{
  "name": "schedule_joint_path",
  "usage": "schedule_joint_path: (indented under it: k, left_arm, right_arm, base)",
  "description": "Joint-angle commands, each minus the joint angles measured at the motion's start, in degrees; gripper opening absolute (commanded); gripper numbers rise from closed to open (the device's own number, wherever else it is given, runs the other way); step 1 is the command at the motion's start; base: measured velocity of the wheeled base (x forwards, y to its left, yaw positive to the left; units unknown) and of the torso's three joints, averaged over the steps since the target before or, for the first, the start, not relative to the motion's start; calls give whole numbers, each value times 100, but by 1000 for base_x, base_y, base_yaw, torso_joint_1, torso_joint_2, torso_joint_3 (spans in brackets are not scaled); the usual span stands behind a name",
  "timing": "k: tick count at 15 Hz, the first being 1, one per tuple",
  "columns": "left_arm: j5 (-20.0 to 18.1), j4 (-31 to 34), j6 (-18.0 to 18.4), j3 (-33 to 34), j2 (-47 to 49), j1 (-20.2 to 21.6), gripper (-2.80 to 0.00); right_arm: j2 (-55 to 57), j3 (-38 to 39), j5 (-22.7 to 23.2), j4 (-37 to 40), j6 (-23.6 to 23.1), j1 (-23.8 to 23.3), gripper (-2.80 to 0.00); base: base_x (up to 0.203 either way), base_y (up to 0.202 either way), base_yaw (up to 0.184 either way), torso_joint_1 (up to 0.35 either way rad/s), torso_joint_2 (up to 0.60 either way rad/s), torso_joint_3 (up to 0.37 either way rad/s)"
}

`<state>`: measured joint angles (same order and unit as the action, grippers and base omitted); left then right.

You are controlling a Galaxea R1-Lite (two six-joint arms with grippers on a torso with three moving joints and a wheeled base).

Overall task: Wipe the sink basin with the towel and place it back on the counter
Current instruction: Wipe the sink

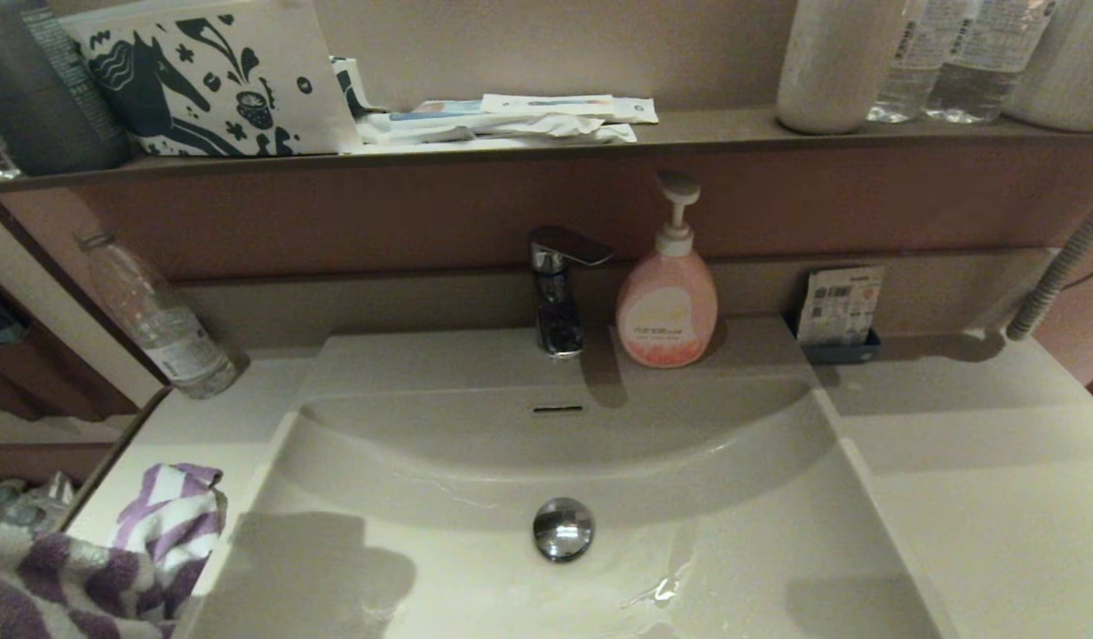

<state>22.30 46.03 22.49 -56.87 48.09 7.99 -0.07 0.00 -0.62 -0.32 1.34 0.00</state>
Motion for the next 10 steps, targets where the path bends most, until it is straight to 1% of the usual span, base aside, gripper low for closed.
schedule_joint_path:
  k: [1, 4, 5, 6, 7, 8, 9, 10]
  left_arm:
    - [19, -562, 10, 362, 268, -157, -280]
    - [16, -939, 10, 609, 440, -289, -280]
    - [13, -1158, 5, 747, 464, -367, -280]
    - [18, -1513, -31, 969, 536, -405, -280]
    - [25, -1819, -146, 1137, 707, -450, -280]
    - [28, -1931, -331, 1212, 832, -551, -280]
    - [34, -1933, -581, 1275, 951, -637, -280]
    - [38, -1958, -655, 1293, 1025, -645, -280]
  right_arm:
    - [7, 0, 1, -3, -2, 0, -280]
    - [7, 0, 1, -3, -2, 0, -280]
    - [7, 0, 1, -3, -2, 0, -280]
    - [7, 0, 1, -3, 5, 0, -280]
    - [7, 0, 1, -3, -2, 0, -280]
    - [7, 0, 1, -3, -2, 0, -280]
    - [7, 0, 1, -3, -2, 0, -280]
    - [7, 0, 1, -3, -2, 0, -280]
  base:
    - [0, 0, 0, 0, 0, 0]
    - [0, 0, 0, 0, 0, 0]
    - [0, 0, 0, 0, 0, 0]
    - [0, 0, 0, 0, 0, 0]
    - [0, 0, 0, 0, 0, 0]
    - [0, 0, 0, 0, 0, 0]
    - [0, 0, 0, 0, 0, 0]
    - [0, 0, 0, 0, 0, 0]
